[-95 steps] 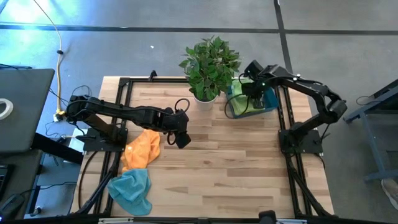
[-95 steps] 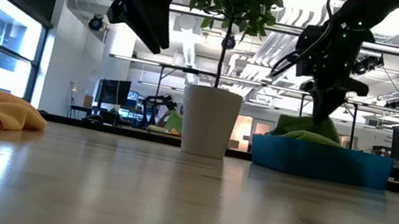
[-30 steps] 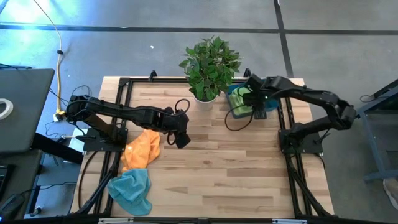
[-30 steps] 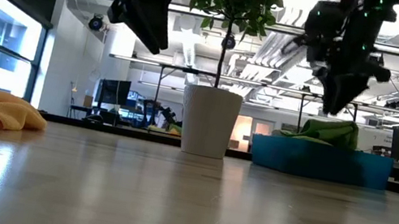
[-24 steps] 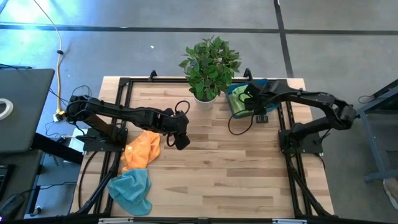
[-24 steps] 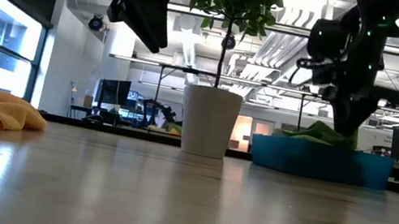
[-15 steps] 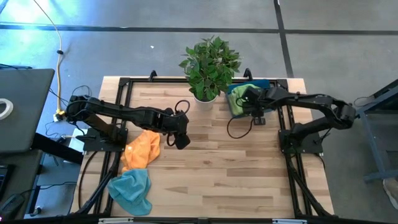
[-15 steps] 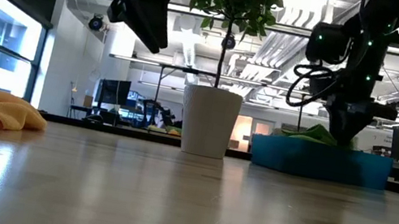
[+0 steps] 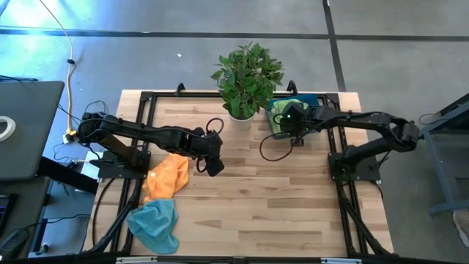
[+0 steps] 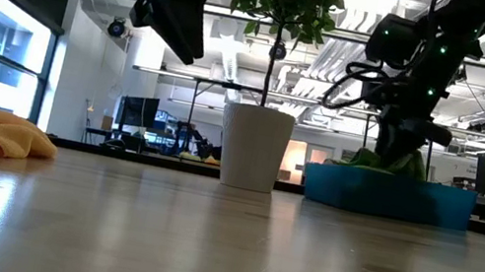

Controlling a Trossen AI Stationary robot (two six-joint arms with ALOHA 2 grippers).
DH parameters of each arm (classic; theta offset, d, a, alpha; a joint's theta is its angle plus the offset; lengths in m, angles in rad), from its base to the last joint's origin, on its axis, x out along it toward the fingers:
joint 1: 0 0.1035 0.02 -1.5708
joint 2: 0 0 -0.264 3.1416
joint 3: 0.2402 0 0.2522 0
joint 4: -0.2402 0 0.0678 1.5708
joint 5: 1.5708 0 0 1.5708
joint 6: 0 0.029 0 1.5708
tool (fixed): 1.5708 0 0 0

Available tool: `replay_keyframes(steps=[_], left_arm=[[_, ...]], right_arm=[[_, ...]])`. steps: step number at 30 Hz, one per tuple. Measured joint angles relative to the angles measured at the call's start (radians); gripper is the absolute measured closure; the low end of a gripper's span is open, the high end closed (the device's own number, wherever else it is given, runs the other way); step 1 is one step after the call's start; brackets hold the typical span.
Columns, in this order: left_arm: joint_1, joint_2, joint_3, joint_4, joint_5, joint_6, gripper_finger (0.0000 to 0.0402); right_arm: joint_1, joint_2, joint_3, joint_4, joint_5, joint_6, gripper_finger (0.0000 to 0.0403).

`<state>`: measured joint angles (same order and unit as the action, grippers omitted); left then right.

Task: Sort microfiber towel by color & place in baskets
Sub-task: Stack the green towel on top of the light green towel into the blue bin

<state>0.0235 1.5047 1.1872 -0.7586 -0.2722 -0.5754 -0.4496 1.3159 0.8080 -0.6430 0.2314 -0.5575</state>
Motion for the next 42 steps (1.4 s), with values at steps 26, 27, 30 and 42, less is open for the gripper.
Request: replay_keyframes(steps=[26,27,30,42], left_arm=[[0.0,0.0,0.0,0.0,0.005,0.003,0.0275],[0.0,0.0,0.0,0.0,0.008,0.003,0.0275],[0.0,0.0,0.0,0.0,0.022,0.003,0.0275],[0.001,0.0,0.0,0.0,0.029,0.003,0.0275]], right_arm=[[0.065,-0.02,0.0,0.027,0.031,0.131,0.04],[0.068,-0.023,0.014,0.026,0.031,0.132,0.04],[0.073,-0.024,0.036,0.031,0.014,0.162,0.0398],[0.073,-0.024,-0.005,0.03,-0.111,0.261,0.0397]])
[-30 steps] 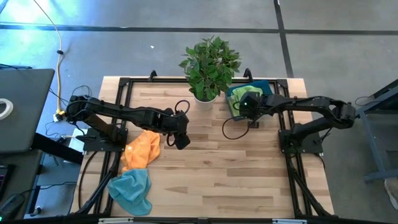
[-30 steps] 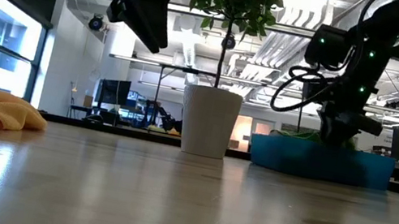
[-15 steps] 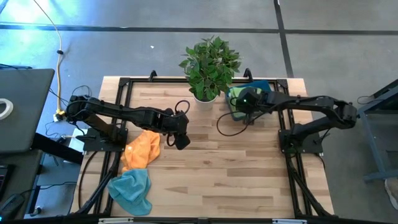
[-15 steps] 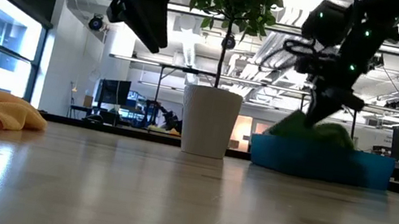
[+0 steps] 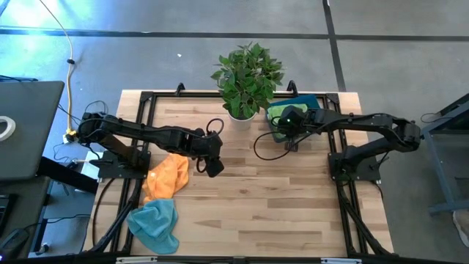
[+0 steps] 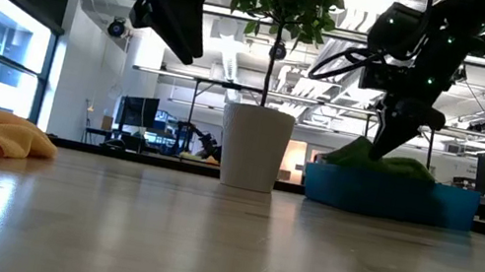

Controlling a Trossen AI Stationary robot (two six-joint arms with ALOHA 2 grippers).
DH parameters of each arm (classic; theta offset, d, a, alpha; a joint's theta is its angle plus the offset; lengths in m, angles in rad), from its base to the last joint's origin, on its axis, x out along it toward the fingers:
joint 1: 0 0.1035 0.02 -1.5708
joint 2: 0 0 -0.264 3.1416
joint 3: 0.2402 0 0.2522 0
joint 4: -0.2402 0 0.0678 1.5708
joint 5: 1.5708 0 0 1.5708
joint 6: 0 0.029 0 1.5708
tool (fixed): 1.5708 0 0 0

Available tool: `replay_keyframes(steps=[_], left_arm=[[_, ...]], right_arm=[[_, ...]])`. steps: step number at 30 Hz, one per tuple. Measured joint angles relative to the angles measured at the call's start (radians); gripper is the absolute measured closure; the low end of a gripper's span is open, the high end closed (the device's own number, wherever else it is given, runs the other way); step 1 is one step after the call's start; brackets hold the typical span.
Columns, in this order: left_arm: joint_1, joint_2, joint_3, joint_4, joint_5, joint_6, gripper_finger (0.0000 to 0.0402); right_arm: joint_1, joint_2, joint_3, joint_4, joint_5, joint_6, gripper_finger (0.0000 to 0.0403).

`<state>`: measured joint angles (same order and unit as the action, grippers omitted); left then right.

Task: Sort microfiber towel by color & place in baskets
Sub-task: Stack the green towel on top of the light green towel into the blue bin, then fold the orange towel

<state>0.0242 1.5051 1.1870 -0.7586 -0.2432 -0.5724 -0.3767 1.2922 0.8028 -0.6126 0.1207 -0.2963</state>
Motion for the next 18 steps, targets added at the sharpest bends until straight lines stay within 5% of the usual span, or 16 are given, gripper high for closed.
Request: replay_keyframes(steps=[10,18], left_arm=[[0.002,0.0,0.0,0.0,-0.003,-0.001,0.0275],[0.001,0.0,0.0,-0.001,0.035,-0.039,0.0275]], right_arm=[[0.004,0.001,0.023,-0.045,0.028,0.053,0.0273],[0.055,-0.01,0.276,-0.302,0.031,0.238,0.0254]])
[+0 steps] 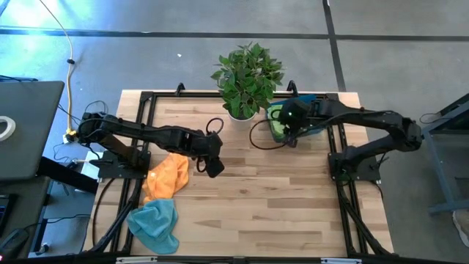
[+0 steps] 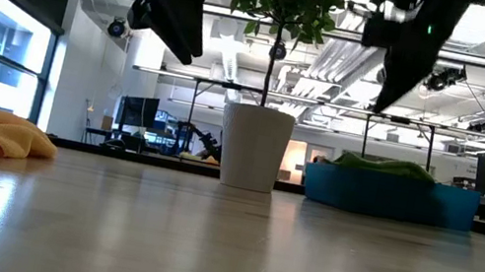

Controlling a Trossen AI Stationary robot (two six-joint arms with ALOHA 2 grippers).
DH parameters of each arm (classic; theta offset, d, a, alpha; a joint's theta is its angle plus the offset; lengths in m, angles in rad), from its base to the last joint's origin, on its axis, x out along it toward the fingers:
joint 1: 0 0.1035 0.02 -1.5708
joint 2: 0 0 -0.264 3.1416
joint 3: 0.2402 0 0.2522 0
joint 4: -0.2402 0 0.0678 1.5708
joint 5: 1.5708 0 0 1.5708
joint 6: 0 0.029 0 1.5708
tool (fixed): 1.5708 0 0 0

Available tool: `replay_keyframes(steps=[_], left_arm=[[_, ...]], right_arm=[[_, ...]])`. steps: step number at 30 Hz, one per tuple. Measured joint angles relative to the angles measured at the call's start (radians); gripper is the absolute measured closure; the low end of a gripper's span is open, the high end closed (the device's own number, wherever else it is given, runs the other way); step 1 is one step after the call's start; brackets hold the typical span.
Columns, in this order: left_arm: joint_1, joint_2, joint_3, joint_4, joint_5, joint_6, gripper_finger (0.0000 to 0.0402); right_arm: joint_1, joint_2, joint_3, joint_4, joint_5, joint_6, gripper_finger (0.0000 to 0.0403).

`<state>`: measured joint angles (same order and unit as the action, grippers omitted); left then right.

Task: Sort microfiber towel by color & place in baskets
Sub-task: Fold the orange towel

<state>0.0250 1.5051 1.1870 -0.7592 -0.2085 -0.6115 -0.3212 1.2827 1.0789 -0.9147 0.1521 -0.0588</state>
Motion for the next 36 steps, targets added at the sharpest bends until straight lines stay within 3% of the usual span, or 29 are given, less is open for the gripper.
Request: replay_keyframes(steps=[5,8,15,22,27,36], left_arm=[[-0.029,0.0,-0.051,-0.026,0.112,-0.014,0.0275],[-0.066,0.0,-0.081,-0.113,0.155,-0.015,0.0275],[-0.19,0.0,-0.151,-0.302,0.163,-0.109,0.0275],[-0.28,0.0,-0.273,-0.294,0.166,-0.291,0.0275],[-0.289,0.0,-0.352,-0.285,0.145,-0.422,0.0275],[-0.288,0.0,-0.425,-0.276,0.117,-0.581,0.028]], right_arm=[[0.086,-0.003,0.067,-0.017,-0.148,0.157,0.0254],[0.172,-0.003,0.052,-0.002,-0.159,0.219,0.0254],[0.41,-0.002,-0.013,0.042,-0.005,0.465,0.0254],[0.604,-0.002,-0.035,0.095,0.178,0.71,0.0254],[0.692,-0.002,-0.035,0.143,0.276,0.78,0.0254],[0.772,-0.002,-0.035,0.177,0.326,0.82,0.0254]])
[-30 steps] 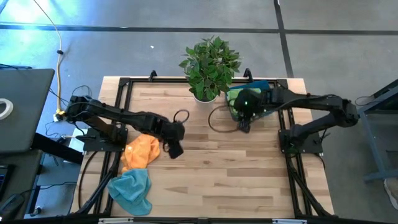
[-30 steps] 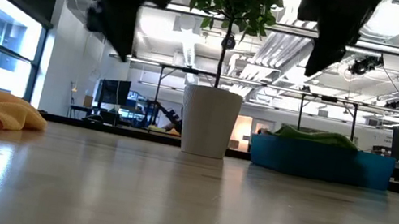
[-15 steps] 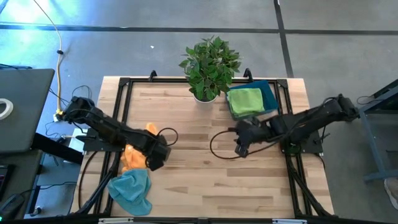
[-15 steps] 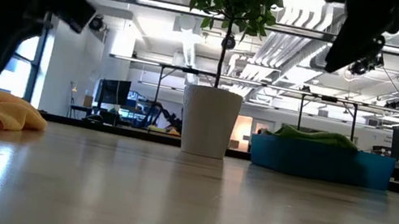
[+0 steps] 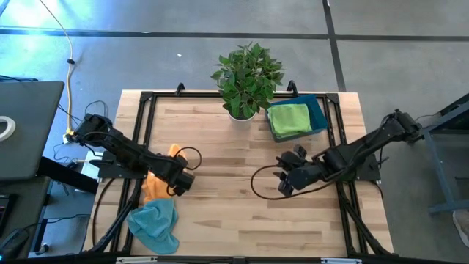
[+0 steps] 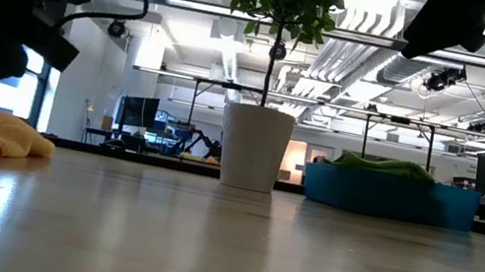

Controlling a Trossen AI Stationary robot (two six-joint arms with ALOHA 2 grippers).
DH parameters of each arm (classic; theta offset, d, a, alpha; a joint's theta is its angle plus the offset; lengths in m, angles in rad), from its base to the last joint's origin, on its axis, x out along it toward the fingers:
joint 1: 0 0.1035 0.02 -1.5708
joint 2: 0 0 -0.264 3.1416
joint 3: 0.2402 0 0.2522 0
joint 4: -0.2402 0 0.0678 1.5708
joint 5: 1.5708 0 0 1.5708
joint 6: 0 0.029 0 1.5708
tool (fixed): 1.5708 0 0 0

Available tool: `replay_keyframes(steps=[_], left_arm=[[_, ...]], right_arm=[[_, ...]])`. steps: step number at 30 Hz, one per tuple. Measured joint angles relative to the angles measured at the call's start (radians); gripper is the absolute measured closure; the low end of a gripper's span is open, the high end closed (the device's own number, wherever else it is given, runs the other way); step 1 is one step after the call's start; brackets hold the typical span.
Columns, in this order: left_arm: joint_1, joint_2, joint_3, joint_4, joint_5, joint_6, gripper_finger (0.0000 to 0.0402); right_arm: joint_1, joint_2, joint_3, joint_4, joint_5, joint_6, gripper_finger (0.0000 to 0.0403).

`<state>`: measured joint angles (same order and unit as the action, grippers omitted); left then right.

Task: Sort microfiber towel by color & place in baskets
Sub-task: Fold the orange towel

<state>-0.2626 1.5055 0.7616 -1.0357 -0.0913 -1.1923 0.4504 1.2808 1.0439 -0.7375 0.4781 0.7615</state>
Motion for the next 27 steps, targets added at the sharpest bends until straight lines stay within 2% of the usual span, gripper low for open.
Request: replay_keyframes(steps=[3,8,14,20,23,27], left_arm=[[0.0,0.0,0.0,0.05,-0.003,0.005,0.031],[0.0,0.0,0.001,0.193,-0.003,0.025,0.0391],[0.0,0.0,0.099,0.433,-0.034,0.148,0.0396],[0.004,0.0,0.262,0.717,-0.135,0.477,0.0399],[0.018,0.0,0.352,0.785,-0.165,0.64,0.04],[0.05,0.0,0.441,0.783,-0.201,0.791,0.0401]], right_arm=[[0.011,0.0,0.0,-0.008,0.026,-0.012,0.0254],[0.011,0.0,0.0,-0.026,0.048,-0.063,0.0254],[-0.006,0.0,0.0,-0.051,0.084,-0.113,0.0254],[-0.047,0.0,0.0,-0.05,0.056,-0.112,0.0254],[-0.068,0.0,0.0,-0.05,0.021,-0.095,0.0254],[-0.082,0.0,0.0,-0.05,-0.007,-0.081,0.0254]])
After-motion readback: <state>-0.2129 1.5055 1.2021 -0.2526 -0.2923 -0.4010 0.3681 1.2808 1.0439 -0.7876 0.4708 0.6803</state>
